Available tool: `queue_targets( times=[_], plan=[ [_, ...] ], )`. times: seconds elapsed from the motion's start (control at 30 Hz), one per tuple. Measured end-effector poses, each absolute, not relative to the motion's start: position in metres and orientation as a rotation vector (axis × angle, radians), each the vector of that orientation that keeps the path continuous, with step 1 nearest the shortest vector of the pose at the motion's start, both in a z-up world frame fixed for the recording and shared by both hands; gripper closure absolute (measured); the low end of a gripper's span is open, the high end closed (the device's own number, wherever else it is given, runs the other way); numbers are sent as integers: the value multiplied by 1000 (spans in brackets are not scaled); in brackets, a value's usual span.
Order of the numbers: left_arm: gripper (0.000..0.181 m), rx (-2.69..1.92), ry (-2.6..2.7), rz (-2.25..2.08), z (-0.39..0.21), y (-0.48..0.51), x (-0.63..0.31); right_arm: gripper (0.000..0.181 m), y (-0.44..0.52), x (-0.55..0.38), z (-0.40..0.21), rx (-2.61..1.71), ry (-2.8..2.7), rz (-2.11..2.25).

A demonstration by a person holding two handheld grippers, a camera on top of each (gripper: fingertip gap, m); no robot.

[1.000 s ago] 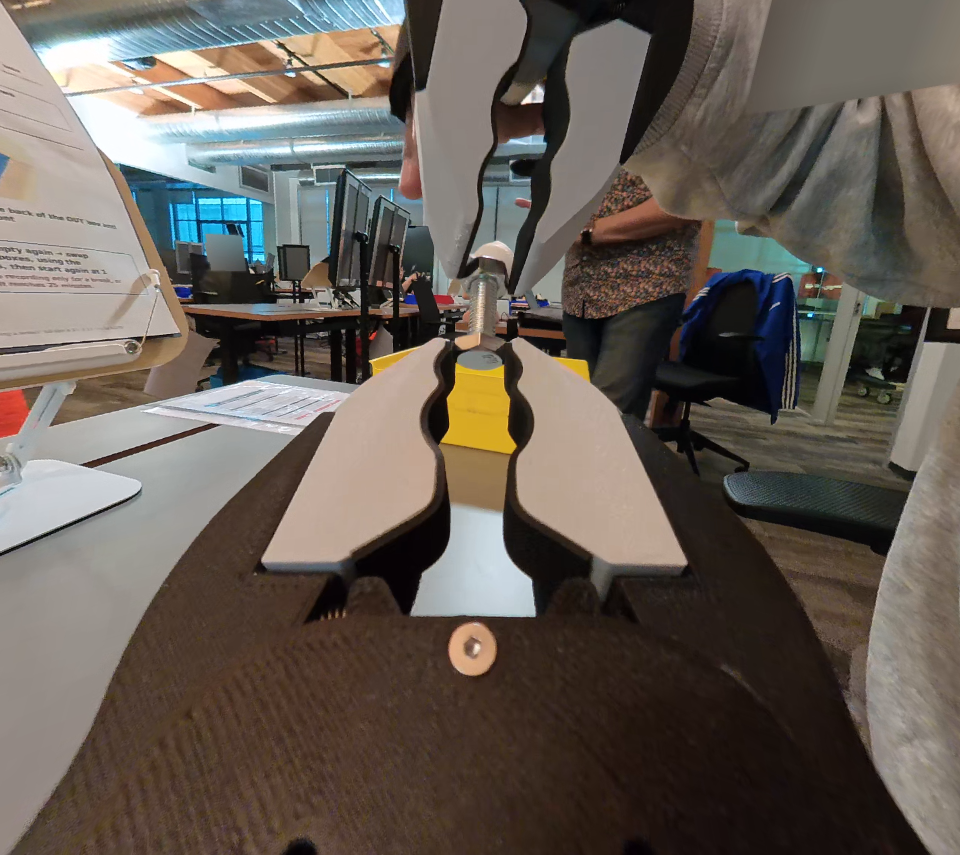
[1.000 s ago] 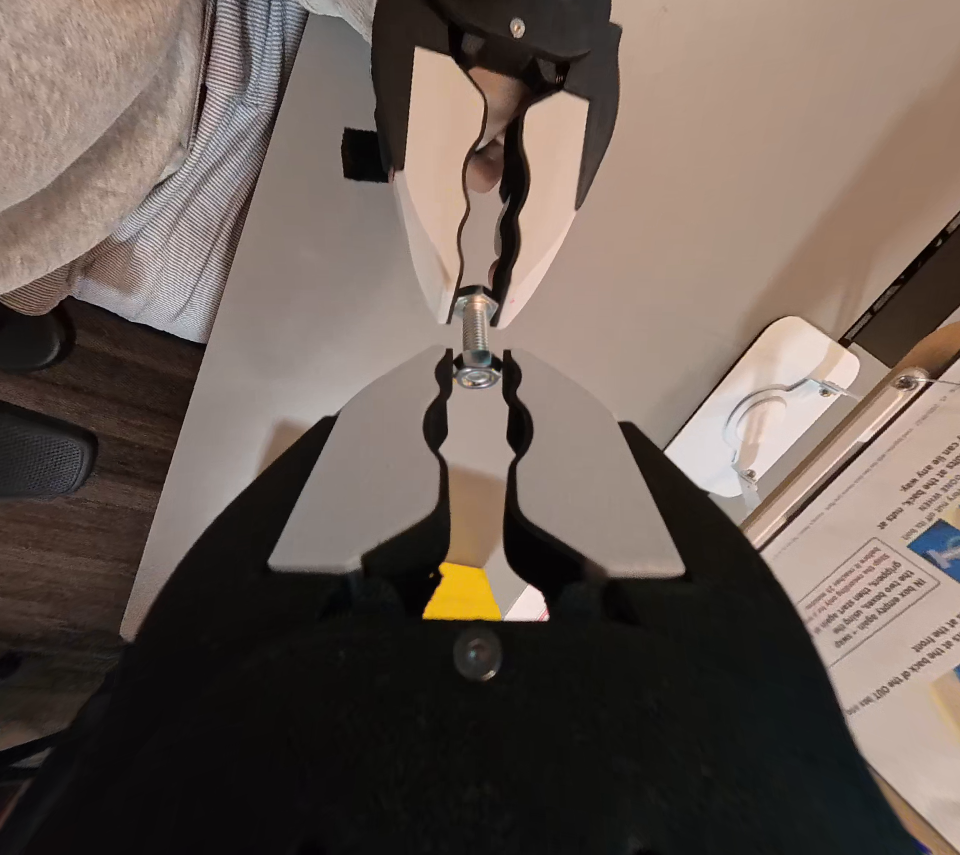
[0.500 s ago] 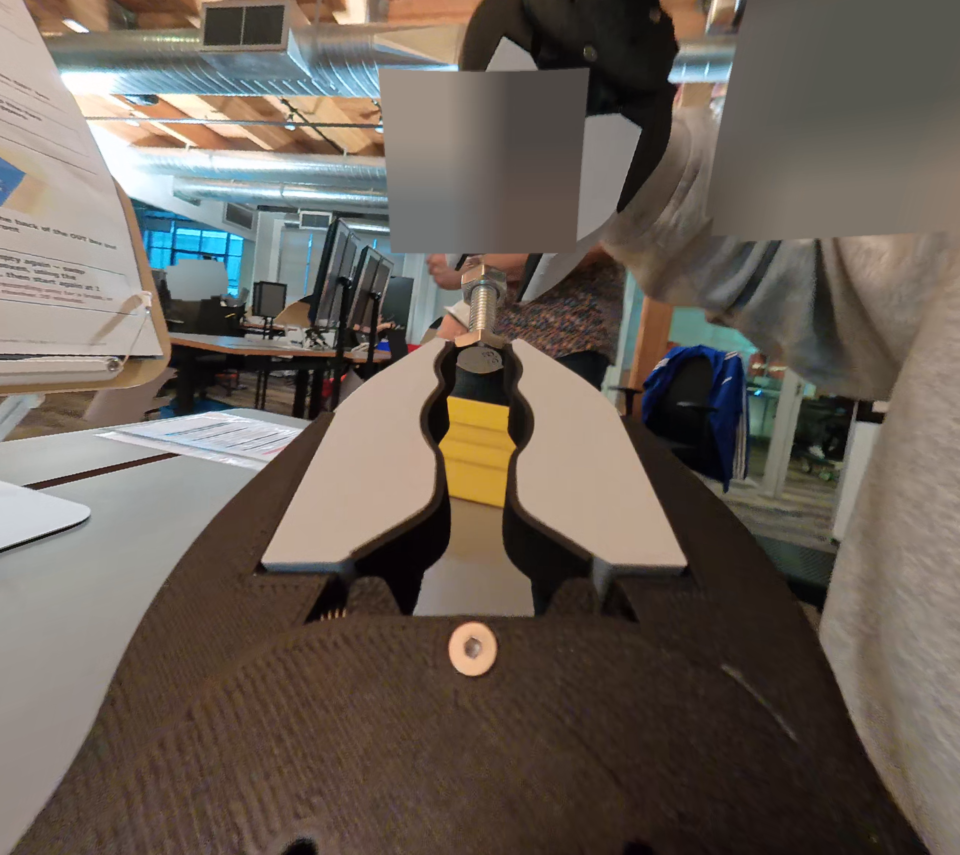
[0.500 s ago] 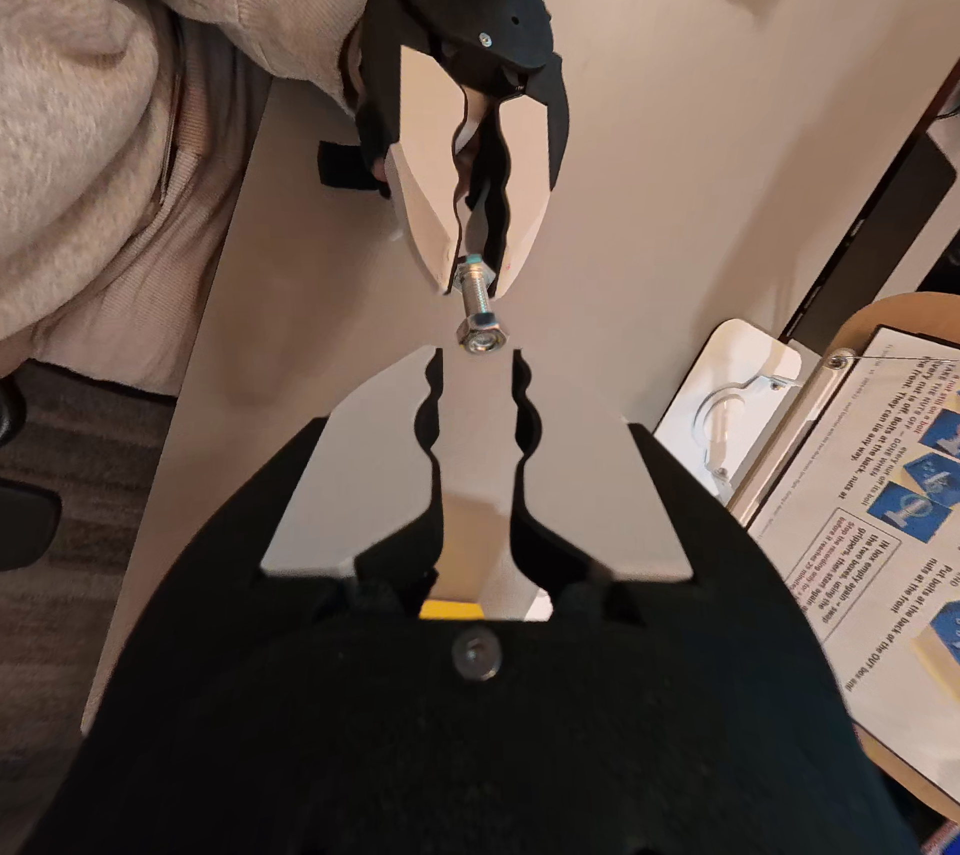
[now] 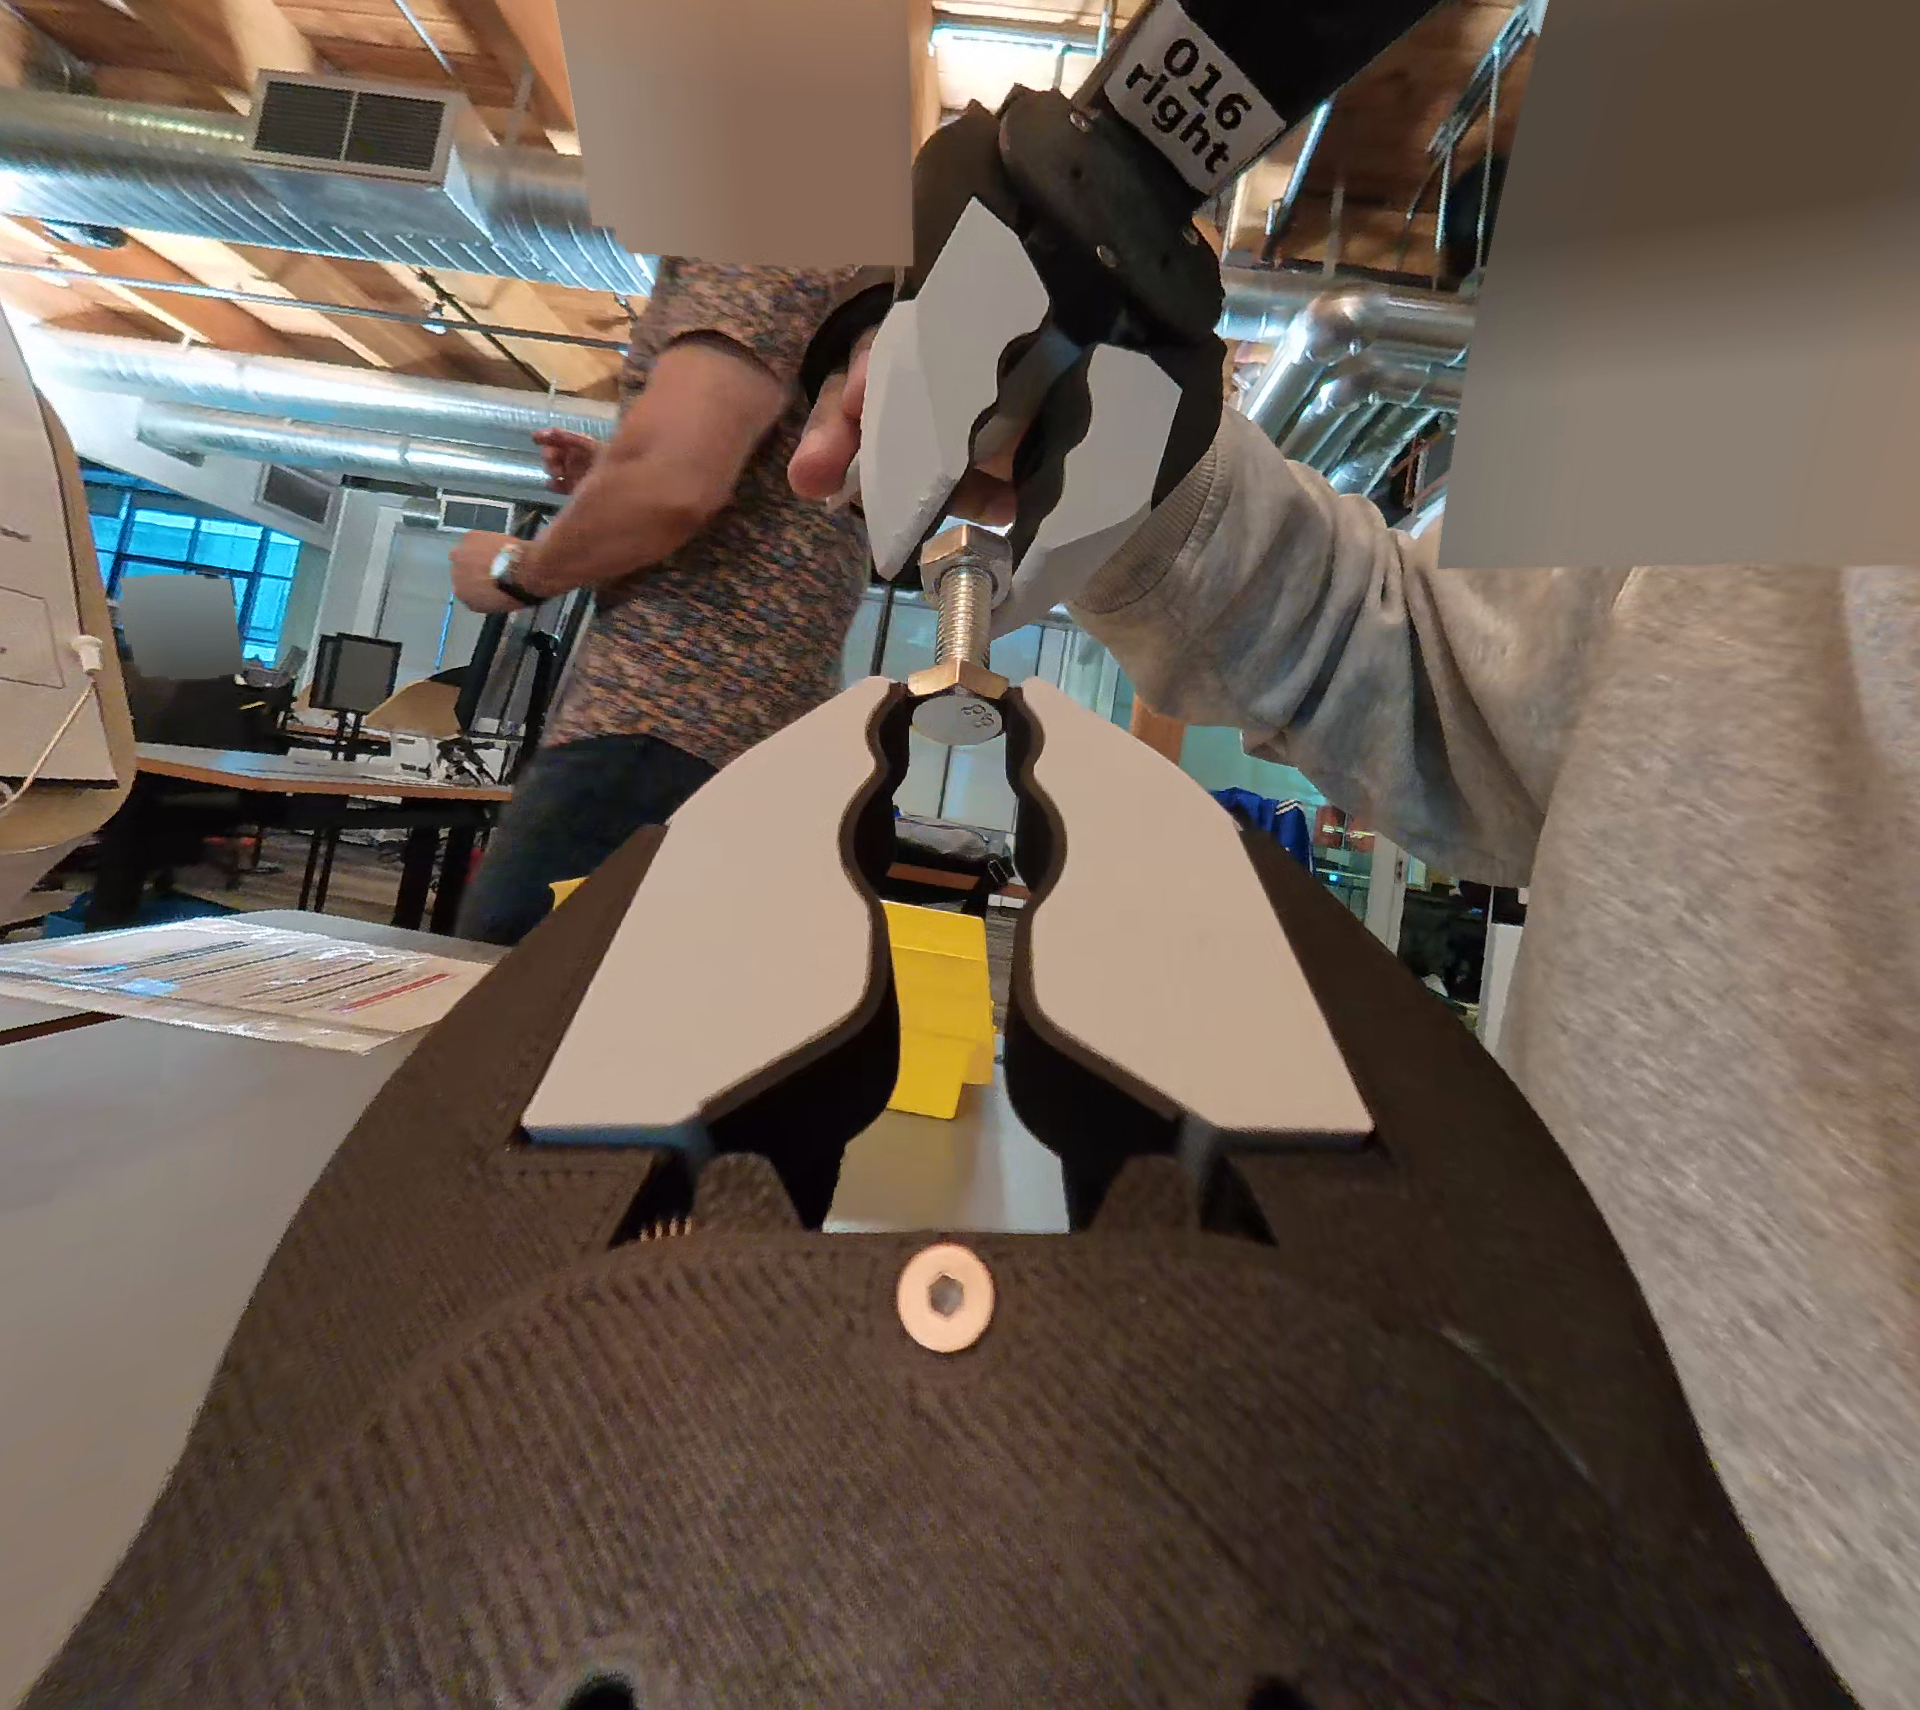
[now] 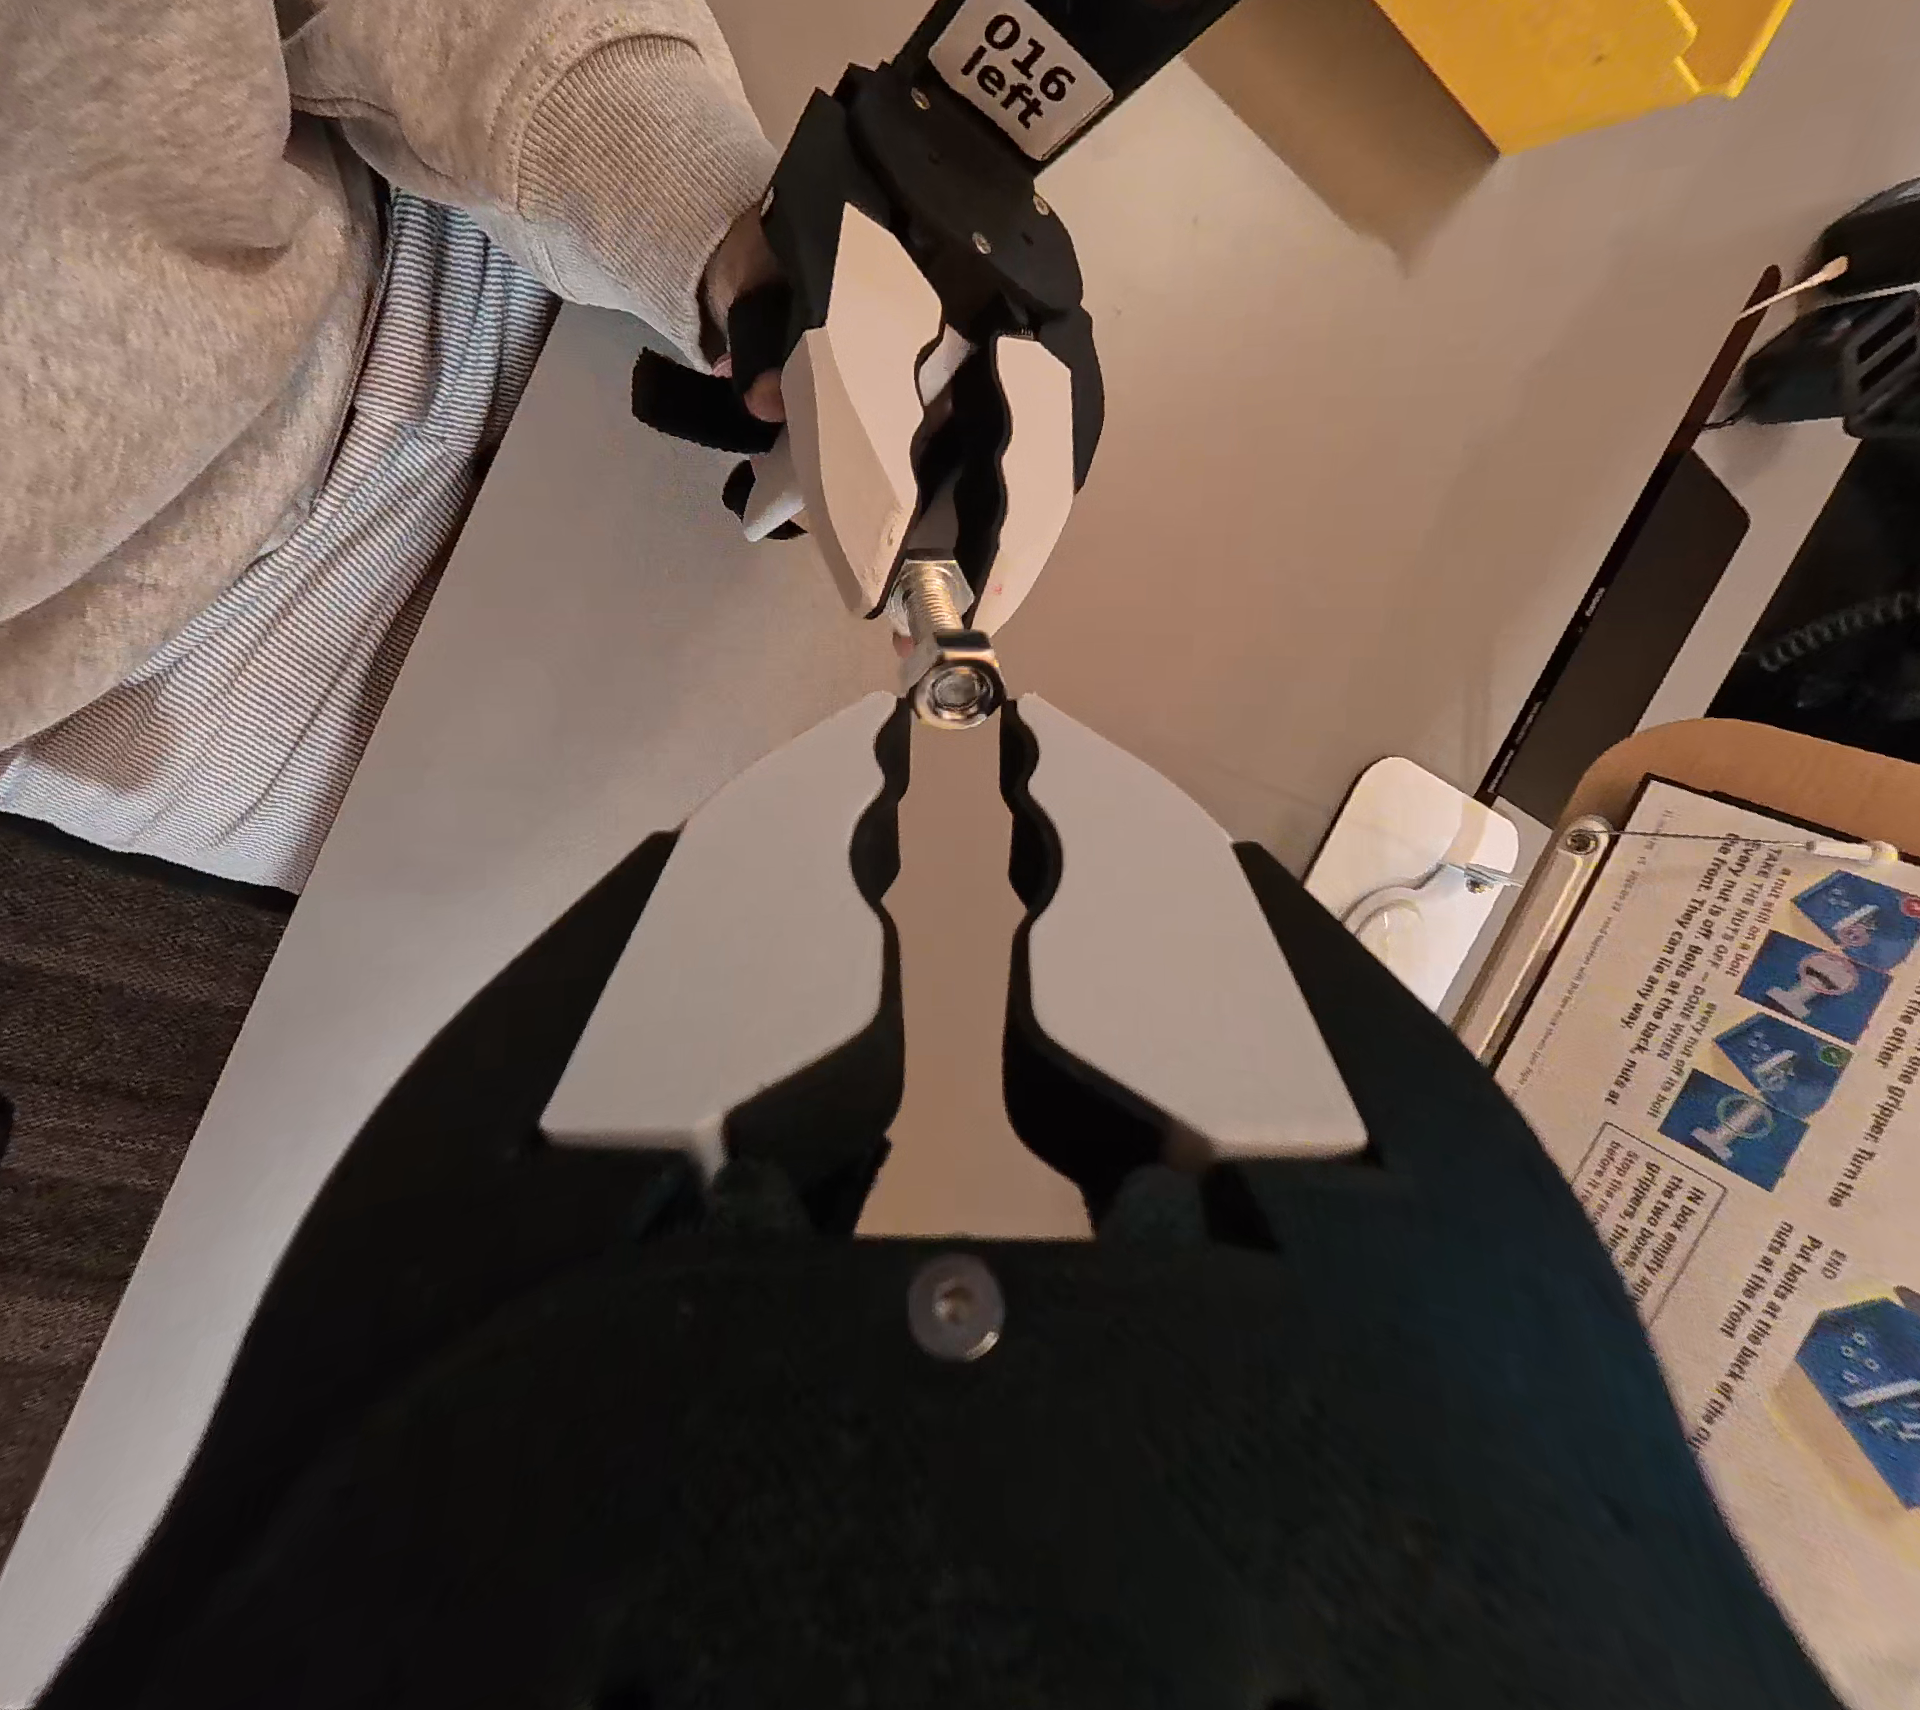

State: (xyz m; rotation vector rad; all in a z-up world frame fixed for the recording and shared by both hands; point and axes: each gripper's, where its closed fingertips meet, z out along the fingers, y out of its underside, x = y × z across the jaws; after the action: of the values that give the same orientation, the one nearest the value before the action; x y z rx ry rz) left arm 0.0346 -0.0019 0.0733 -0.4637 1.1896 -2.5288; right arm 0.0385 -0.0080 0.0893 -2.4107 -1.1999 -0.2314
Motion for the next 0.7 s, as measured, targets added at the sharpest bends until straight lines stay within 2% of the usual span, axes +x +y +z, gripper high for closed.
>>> queue_targets(
  times=[0.7],
  plan=[
    [162,-528,1344,-2249,55,-20,51,164,-10,48,76,-2493,-1264,-314]
  ],
)
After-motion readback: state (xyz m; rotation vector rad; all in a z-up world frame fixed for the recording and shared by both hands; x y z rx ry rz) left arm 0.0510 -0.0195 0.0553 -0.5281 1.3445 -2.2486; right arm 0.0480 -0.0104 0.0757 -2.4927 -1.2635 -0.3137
